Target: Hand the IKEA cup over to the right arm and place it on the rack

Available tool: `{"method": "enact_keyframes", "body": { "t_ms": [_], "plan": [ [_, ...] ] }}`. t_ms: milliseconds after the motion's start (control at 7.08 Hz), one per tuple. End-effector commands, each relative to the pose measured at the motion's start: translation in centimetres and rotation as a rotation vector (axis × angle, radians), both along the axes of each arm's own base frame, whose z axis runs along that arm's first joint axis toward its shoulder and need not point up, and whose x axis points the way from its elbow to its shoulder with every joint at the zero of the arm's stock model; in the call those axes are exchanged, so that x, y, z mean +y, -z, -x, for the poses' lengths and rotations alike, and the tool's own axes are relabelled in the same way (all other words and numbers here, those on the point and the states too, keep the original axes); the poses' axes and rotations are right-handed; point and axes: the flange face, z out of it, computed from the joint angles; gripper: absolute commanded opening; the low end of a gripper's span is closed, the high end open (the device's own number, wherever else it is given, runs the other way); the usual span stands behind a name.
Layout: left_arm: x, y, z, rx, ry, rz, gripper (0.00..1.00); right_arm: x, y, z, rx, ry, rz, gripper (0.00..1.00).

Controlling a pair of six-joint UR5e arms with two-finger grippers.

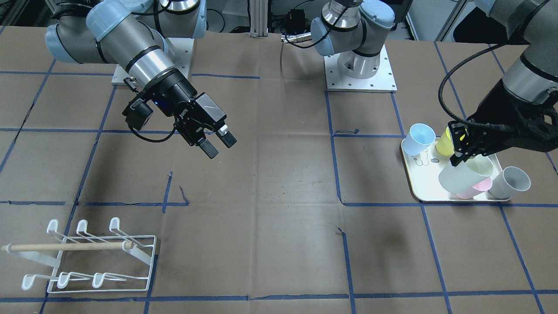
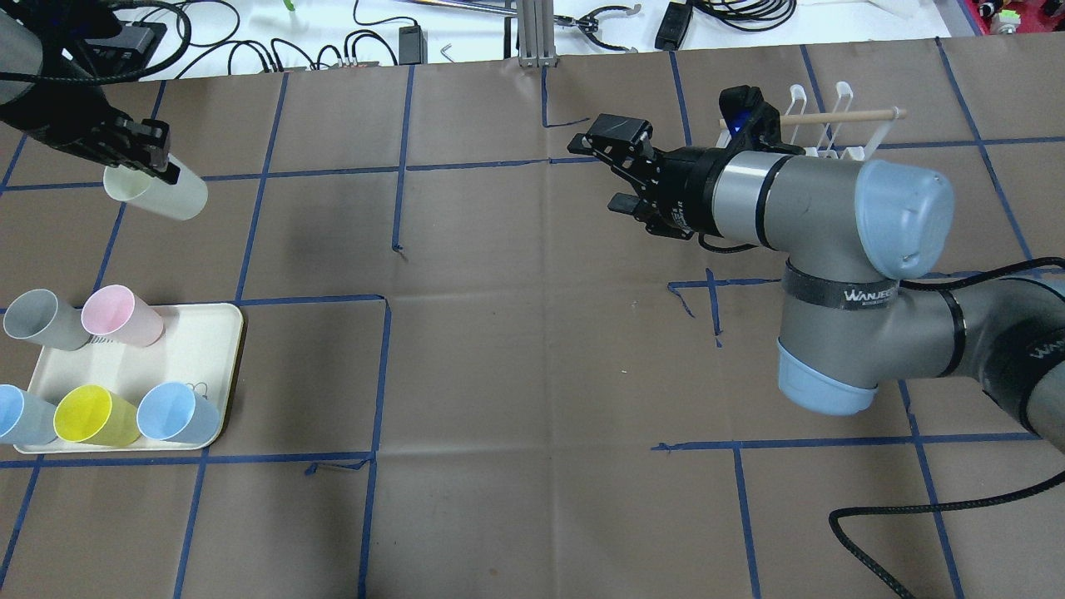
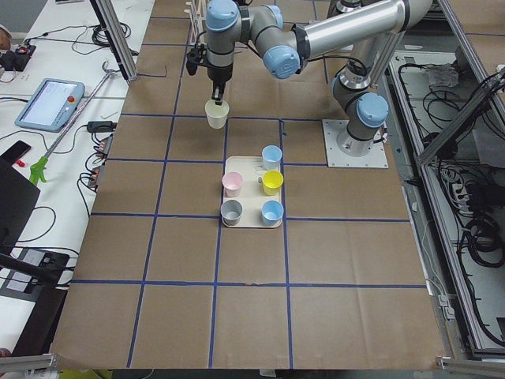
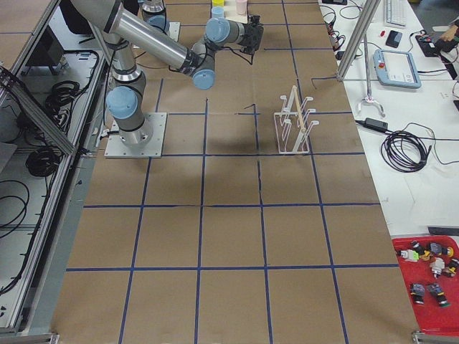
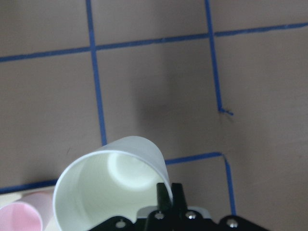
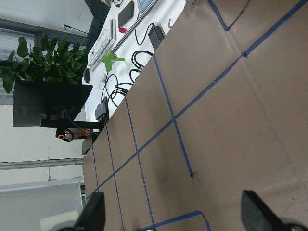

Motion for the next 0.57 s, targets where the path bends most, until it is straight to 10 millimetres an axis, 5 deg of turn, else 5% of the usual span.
{"method": "enact_keyframes", "body": {
  "t_ms": [0, 424],
  "plan": [
    [-2.1, 1.1, 2.1, 0.148, 0.098, 0.271, 0.00, -0.2, 0.0, 0.4, -0.003, 0.010, 0.000, 1.00],
    [-0.6, 7.0, 7.7, 0.249, 0.274, 0.581, 0.00, -0.6, -1.2, 2.3, -0.048, 0.095, 0.010, 1.00]
  ]
}}
